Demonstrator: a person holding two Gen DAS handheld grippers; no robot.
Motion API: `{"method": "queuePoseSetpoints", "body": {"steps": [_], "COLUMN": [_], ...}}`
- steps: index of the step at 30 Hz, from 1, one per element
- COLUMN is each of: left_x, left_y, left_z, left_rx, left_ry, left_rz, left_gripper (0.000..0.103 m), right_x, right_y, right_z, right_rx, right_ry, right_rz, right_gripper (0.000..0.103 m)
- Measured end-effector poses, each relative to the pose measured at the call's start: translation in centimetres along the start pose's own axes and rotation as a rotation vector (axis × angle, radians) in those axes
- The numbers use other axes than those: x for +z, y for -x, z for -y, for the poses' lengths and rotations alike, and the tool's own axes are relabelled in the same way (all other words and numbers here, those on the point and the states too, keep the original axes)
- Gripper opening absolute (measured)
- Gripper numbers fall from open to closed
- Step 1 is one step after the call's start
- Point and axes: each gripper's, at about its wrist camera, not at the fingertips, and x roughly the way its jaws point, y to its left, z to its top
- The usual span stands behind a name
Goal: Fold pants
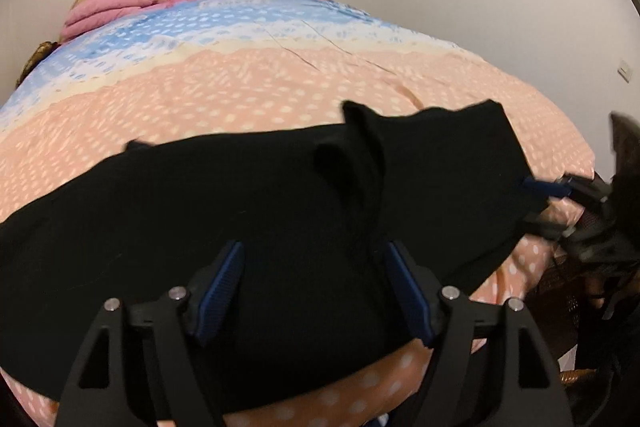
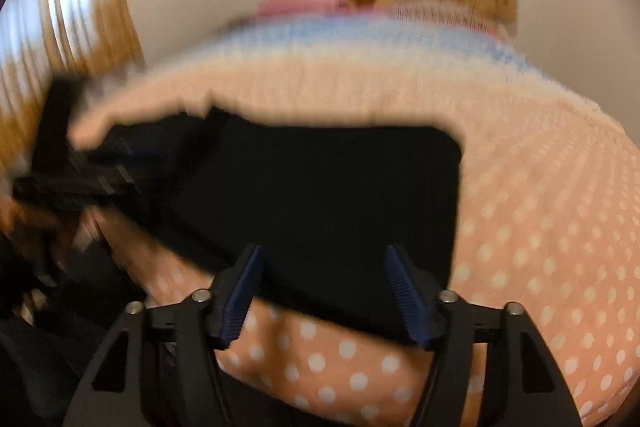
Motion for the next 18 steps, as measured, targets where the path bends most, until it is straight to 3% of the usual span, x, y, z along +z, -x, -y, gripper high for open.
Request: {"method": "queuePoseSetpoints", "body": {"steps": [2,6,13,18], "left_x": [-0.3,-0.9,-2.9,-5.0], "left_y": [1.2,3.8,8.5,10.2], "left_z": [-1.0,-5.5,-16.8,-23.9], "left_rx": [0.02,0.146,0.362,0.485], "left_ry": [0.005,0.03,0.226,0.365], "left_rz": [0.018,0.06,0.115,0.116], "left_gripper": [0.076,0.08,0.081,0.081], "right_x": [0.4,2.3,5.1,6.9], "right_y": [0.5,2.0,0.0,-2.3], "right_z": [-1.2,-3.7,-9.1,-11.0], "right_rx": [0.014,0.108,0.219,0.218], "right_ry": [0.031,0.067,0.199,0.215], "right_rz": [0.004,0.095,0.142,0.15], "right_gripper": [0.065,0.065,0.065,0.065]}}
